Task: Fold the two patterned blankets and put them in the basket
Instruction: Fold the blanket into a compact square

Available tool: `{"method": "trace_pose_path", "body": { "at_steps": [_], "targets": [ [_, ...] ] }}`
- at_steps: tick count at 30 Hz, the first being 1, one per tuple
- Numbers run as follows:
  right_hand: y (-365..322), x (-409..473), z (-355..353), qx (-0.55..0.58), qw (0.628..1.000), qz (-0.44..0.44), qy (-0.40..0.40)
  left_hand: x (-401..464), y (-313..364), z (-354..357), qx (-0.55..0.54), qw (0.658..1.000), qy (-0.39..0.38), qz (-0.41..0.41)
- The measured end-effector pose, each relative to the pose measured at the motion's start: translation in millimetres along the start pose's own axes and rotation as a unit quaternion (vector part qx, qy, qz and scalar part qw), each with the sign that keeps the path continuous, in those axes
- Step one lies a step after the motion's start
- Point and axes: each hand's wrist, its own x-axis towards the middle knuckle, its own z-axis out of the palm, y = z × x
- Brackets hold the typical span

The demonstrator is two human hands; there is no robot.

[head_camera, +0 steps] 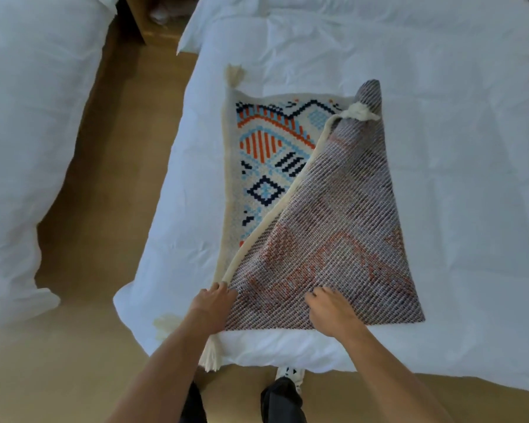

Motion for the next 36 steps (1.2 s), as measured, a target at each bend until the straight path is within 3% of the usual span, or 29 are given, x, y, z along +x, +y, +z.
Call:
{"method": "trace_pose_path", "body": {
  "at_steps": [4, 10, 15, 19, 27, 31, 36],
  "targets": [
    [-58.2, 20.1, -62.3, 0.032, 0.998, 0.024, 0.056, -15.8, -62.2, -48.1, -0.018, 0.997, 0.075, -0.003],
    [-192.8, 56.6, -143.3, 0.070, 0.981, 0.126, 0.130, -46.0, -204.6, -89.1, -0.056, 0.981, 0.186, 0.003],
    [-304.4, 88.0, -209.8, 0.107, 0.959, 0.175, 0.197, -80.3, -322.7, -115.1, -0.059, 0.972, 0.228, -0.015],
    [-355.4, 110.8, -258.5, 0.149, 0.945, 0.191, 0.221, -95.4, -377.3, -144.2, -0.066, 0.969, 0.238, -0.020],
    [-362.8, 143.4, -282.4, 0.265, 0.908, 0.246, 0.211, -76.3, -403.9, -213.0, 0.056, 0.976, 0.209, 0.040],
    [-329.8, 158.9, -286.1, 0.327, 0.872, 0.302, 0.205, -41.7, -388.0, -271.0, 0.188, 0.955, 0.205, 0.098],
    [-260.4, 182.0, -316.4, 0.376, 0.816, 0.367, 0.240, 26.1, -352.3, -363.1, 0.253, 0.929, 0.213, 0.165]
  ]
}}
